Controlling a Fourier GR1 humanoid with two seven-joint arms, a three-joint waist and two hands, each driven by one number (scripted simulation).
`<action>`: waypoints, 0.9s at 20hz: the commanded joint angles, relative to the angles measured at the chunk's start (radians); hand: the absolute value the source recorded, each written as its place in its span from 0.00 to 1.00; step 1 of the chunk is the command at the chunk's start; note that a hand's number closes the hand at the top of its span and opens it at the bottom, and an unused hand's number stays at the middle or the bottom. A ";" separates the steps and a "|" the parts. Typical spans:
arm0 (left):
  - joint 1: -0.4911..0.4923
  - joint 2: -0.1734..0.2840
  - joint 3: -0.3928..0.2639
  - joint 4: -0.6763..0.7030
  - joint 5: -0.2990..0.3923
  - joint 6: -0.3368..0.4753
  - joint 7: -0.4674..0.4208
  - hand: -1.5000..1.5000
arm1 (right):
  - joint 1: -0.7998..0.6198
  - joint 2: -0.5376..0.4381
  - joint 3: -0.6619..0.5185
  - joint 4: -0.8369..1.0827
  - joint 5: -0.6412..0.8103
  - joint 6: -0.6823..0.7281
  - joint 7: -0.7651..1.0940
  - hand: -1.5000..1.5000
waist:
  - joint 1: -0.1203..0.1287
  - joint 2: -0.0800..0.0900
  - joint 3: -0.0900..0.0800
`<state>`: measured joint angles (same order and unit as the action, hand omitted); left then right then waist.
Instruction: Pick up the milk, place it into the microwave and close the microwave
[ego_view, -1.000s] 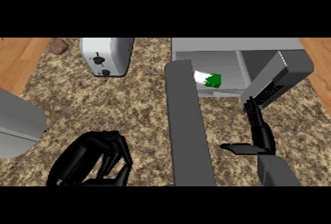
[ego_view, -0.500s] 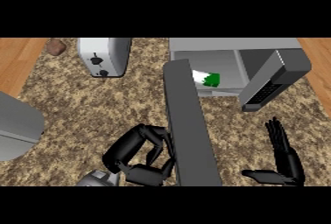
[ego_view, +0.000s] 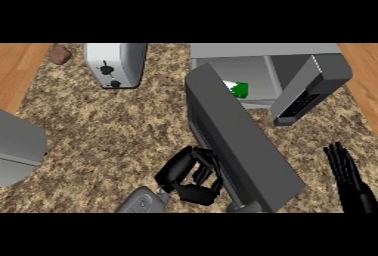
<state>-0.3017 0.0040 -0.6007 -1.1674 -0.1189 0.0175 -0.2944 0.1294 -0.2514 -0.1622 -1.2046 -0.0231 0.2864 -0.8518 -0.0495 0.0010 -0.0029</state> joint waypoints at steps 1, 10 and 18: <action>-0.093 -0.004 -0.104 0.156 0.095 0.181 -0.095 1.00 | 0.072 -0.003 0.023 -0.160 -0.060 0.087 0.037 0.00 | -0.017 0.004 -0.001; -0.206 -0.004 -0.261 0.303 0.360 0.326 -0.177 1.00 | 0.095 -0.074 0.033 -0.361 -0.175 0.157 0.154 0.00 | -0.073 0.018 -0.003; -0.301 -0.004 -0.328 0.249 0.542 0.409 -0.188 1.00 | 0.111 -0.081 0.087 -0.501 -0.219 0.183 0.246 0.00 | -0.129 0.025 -0.005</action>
<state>-0.5636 0.0078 -0.9004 -0.8966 0.3448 0.3748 -0.4706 0.2327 -0.3257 -0.1007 -1.6479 -0.2254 0.4407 -0.6365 -0.1510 0.0221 -0.0067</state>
